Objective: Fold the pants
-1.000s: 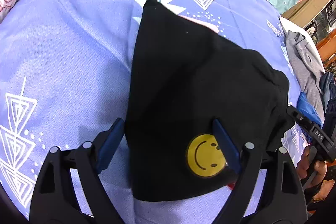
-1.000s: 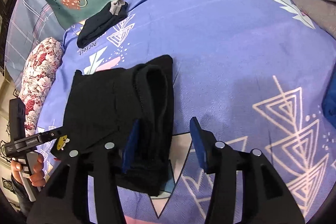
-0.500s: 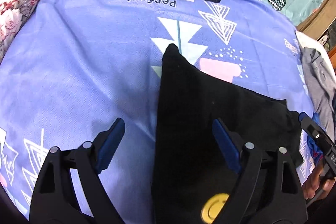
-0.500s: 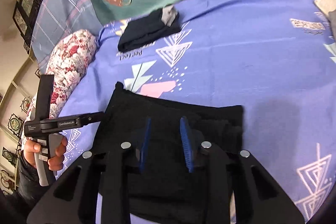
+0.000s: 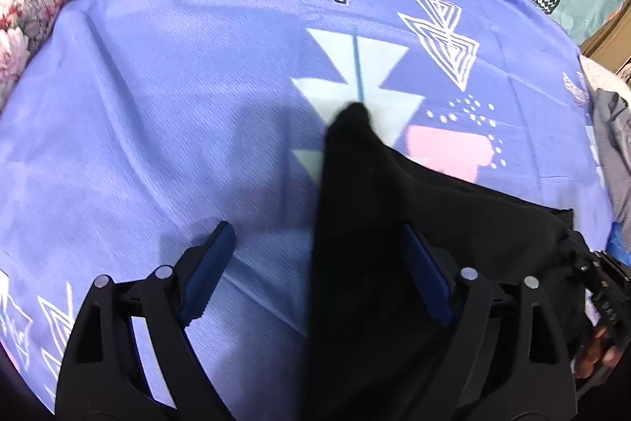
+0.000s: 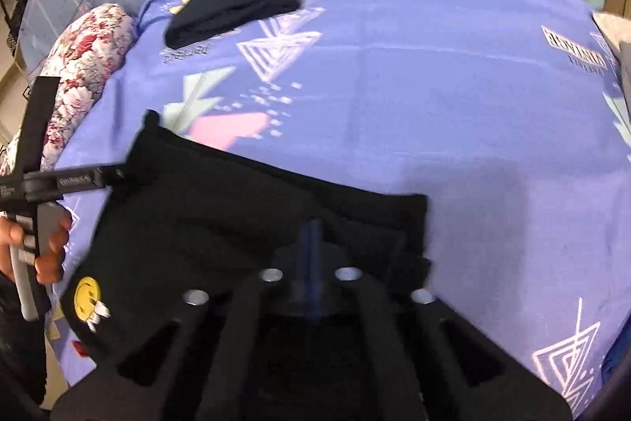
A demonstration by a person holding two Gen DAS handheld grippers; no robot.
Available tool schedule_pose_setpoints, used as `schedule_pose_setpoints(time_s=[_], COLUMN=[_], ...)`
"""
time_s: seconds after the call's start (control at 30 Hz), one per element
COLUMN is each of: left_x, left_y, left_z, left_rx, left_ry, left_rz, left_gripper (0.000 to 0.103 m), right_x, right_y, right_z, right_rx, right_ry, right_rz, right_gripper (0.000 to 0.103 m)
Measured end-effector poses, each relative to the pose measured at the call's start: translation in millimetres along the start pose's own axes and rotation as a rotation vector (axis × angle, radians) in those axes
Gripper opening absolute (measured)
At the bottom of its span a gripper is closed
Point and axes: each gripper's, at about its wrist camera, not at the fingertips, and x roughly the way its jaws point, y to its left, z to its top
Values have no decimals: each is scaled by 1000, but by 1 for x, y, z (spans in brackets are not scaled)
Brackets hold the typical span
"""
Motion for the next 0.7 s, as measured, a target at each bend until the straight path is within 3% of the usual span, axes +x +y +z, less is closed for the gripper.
schedule_pose_setpoints(time_s=[0.07,0.17,0.3,0.43,0.6,0.7], left_x=[0,-10,-37,-48,-35,-33], left_y=[-1,3,4,-6,-1,8], left_z=[1,-1,-19,-44,-66,-69], left_rx=[11,-24,-18,21,-14,-62], left_ry=[-3,-6,-36,-30,11,20], left_rz=[20,14,-37,-70,-82,-98], left_gripper=[85,82,83,84,86,86], right_x=[0,-4,-29,-47,-40,-45], right_y=[-9,-4,14,35,35,25], right_z=[-1,-3,-12,-31,-56,-63], right_rx=[30,17,-6,-59,-76,-49], right_ry=[2,-9,-45,-42,23,16], right_rz=[35,7,39,112,88,108], right_gripper=[0,0,19,22,25,24])
